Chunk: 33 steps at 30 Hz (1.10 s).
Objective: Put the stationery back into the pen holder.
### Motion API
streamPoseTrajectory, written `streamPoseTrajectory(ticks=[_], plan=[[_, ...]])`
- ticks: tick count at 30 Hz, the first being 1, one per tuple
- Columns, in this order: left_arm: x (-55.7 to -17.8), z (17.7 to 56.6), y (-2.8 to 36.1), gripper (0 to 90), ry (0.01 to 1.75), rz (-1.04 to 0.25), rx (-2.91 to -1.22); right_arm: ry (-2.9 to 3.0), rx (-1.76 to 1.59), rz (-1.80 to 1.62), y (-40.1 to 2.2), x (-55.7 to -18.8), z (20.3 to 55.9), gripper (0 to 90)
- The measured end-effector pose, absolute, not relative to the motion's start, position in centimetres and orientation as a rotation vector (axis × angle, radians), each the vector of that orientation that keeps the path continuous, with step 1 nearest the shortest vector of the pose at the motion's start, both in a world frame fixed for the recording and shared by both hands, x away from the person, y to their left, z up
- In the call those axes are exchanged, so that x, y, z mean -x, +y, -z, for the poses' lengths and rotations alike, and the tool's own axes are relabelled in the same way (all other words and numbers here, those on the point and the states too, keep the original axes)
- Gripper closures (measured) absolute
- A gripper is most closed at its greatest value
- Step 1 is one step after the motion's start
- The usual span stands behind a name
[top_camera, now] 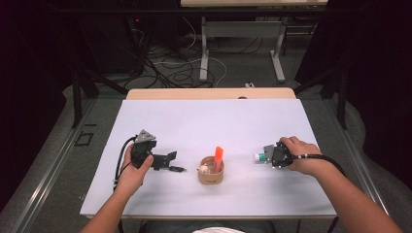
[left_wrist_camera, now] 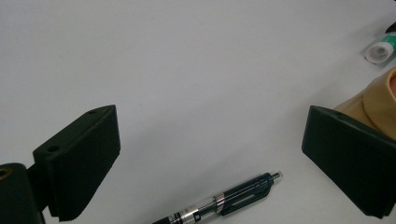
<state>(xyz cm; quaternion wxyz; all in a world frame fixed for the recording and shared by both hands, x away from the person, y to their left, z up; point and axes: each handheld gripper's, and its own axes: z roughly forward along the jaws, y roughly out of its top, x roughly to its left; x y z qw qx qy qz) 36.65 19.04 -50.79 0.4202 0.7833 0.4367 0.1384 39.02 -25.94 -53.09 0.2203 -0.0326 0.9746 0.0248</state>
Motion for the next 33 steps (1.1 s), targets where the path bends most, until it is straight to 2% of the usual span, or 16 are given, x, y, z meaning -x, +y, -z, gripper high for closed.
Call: streamPoseTrajectory(ticks=[23,33], plan=[[-36.6,50.4,19.2,4.5,1.115,-0.275,-1.905,2.533,0.178,-0.069,-24.3,-37.3,51.2,65.2],[-36.6,50.4,19.0,4.5,1.118,-0.271,-1.914,2.256,0.344,-0.175,-23.6,-36.2,50.6,65.2]])
